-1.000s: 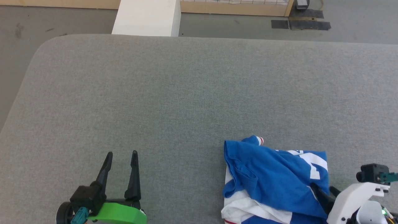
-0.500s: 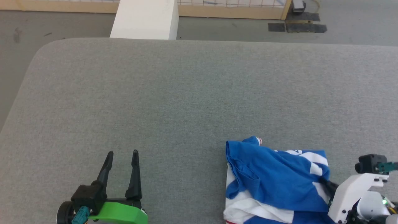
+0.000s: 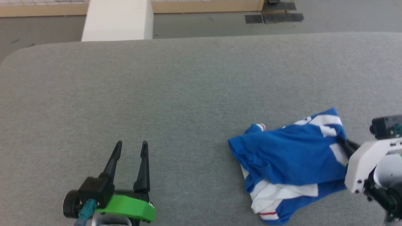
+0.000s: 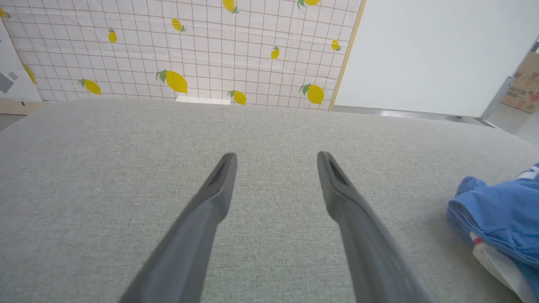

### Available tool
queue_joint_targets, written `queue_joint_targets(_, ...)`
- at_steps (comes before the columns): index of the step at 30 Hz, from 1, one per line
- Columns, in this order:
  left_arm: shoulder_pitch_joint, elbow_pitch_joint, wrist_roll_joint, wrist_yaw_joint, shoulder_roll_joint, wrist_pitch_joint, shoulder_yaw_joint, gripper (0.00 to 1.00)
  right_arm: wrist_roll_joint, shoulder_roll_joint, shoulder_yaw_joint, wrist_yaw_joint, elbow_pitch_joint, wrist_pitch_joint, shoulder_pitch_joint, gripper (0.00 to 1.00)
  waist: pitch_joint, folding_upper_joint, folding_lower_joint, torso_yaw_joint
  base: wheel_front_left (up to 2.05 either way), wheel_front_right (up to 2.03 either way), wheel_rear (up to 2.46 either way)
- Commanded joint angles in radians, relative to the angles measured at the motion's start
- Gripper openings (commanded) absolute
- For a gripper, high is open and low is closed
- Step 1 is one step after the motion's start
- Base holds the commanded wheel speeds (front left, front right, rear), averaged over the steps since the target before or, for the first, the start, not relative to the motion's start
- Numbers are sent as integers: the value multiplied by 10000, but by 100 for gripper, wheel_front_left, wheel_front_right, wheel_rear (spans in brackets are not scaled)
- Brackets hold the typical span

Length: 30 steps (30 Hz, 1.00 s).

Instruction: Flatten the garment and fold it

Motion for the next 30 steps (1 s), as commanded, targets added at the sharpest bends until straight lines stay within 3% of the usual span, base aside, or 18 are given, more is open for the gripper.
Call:
queue_joint_targets(1, -256, -55, 76, 34, 95, 69, -12, 100, -92, -184, 79, -15, 33, 35, -351, 0, 339, -1, 0, -334, 0, 0, 0)
queue_joint_targets(7, -753, -198, 198, 52, 259, 230, -39, 100, -360, -1371, 194, -15, 549, 36, -1326, 0, 856, -1, 0, -752, 0, 0, 0)
queue_joint_targets(20, -1567, -725, 507, 141, 645, 613, -86, 100, -1517, -4372, 367, -15, 2081, -1219, -2831, 0, 2166, -1, 0, -1325, 0, 0, 0)
queue_joint_targets(30, -2344, -1493, 1012, 83, 1242, 1204, -164, 100, -2395, -5546, 755, -15, 3253, -2451, -3956, 0, 3323, -1, 0, -1434, 0, 0, 0)
